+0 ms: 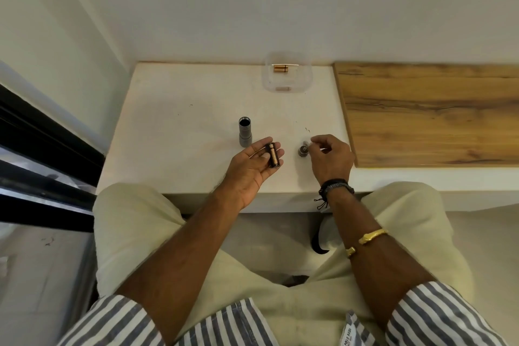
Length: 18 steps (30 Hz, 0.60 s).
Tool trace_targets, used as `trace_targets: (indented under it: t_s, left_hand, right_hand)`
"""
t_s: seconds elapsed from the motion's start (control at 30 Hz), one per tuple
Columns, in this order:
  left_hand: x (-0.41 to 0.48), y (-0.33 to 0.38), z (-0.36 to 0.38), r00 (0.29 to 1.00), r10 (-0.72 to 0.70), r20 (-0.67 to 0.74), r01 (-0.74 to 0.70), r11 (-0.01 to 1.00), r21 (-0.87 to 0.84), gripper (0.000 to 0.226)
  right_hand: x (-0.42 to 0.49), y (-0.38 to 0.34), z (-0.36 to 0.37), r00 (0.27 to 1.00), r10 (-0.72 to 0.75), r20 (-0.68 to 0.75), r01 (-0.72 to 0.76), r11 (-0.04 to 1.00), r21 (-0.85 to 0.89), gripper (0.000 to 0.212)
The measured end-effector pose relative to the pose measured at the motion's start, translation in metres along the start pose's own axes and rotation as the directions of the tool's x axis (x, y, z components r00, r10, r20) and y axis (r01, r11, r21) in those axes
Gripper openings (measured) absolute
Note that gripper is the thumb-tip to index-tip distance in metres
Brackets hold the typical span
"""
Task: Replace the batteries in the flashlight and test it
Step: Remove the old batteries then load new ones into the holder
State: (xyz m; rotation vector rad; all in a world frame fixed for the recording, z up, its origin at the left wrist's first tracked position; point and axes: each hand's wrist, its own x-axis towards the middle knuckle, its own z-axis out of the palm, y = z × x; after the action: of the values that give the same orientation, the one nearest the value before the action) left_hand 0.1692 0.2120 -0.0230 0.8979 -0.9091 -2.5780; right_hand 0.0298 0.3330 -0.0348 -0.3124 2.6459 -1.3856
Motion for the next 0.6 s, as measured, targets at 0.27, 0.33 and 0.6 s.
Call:
trace_targets:
  t_s: [0.27,0.33,0.6]
  left_hand:
    - [0.000,-0.005,0.003,0.983,0.177,-0.048,-0.155,0.942,0.298,0.031]
    - [0.000,-0.006,0.004,0.977,0.210,-0.042,-0.183,0.920,0.345,0.029]
    - [-0.001,-0.005,0.004,0.956,0.293,0.013,-0.257,0.815,0.520,0.030]
  right_hand:
    - [-0.023,-0.035,0.004,0.784,0.198,0.588,-0.435,0.851,0.295,0.021]
    - [-0.024,-0.036,0.003,0.765,0.212,0.608,-0.481,0.816,0.321,0.025]
    - [-0.025,-0.038,-0.001,0.713,0.203,0.671,-0.592,0.686,0.423,0.022]
